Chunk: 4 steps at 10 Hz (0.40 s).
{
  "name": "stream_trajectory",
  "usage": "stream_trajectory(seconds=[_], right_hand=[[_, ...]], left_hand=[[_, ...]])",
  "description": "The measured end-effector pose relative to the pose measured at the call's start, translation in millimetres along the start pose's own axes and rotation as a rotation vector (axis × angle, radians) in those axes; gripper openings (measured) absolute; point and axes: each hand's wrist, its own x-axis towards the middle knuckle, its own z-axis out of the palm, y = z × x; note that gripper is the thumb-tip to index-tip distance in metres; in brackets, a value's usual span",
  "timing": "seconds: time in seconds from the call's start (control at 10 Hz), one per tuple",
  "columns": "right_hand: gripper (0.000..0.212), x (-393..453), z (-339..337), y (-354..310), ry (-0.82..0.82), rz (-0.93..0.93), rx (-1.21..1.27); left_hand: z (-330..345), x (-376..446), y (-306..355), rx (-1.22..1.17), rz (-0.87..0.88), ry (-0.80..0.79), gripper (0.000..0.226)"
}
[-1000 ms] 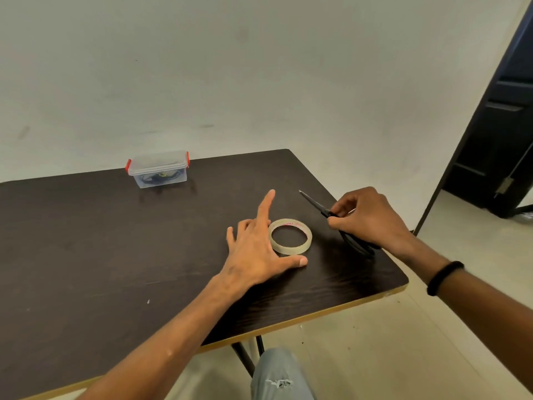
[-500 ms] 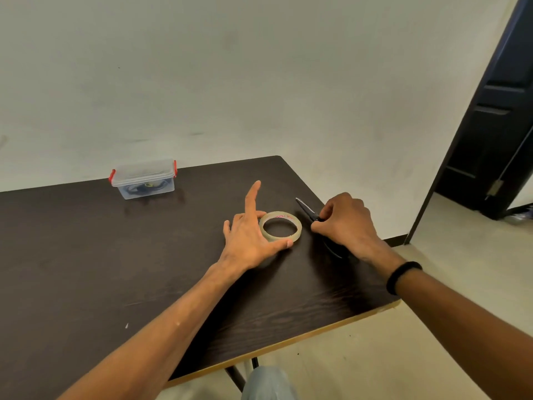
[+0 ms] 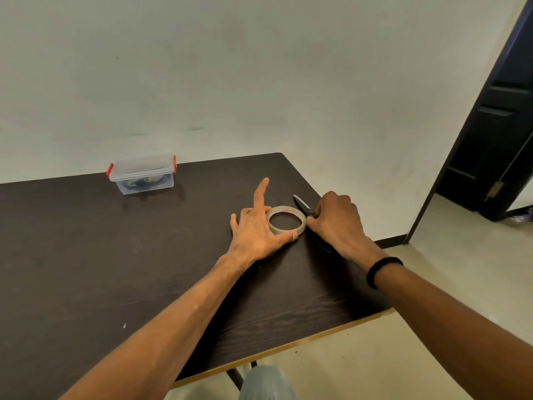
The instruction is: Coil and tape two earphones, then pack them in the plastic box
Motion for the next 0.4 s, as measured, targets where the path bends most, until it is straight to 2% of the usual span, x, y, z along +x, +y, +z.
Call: stream_trajectory(seconds=[0.2,0.3,0.4], right_hand=[[0.023,-4.6,-0.3,0.6,0.012,0.016,0.032],[0.021,-16.4,-4.0,-3.6,0.121,-0.086,0.061],[0.016,-31.7,-9.9,-23.5,0.196,-0.288,0.083]], left_hand=[[-2.2,-3.6,-3.0,-0.006,-0.006,-0.001,0.133],[-13.4,-19.3,-2.7,-0.159,-0.037,0.013,0.126],[-26.6,-43.1,-15.4,-0.208,-0.049,0.057,0.098]])
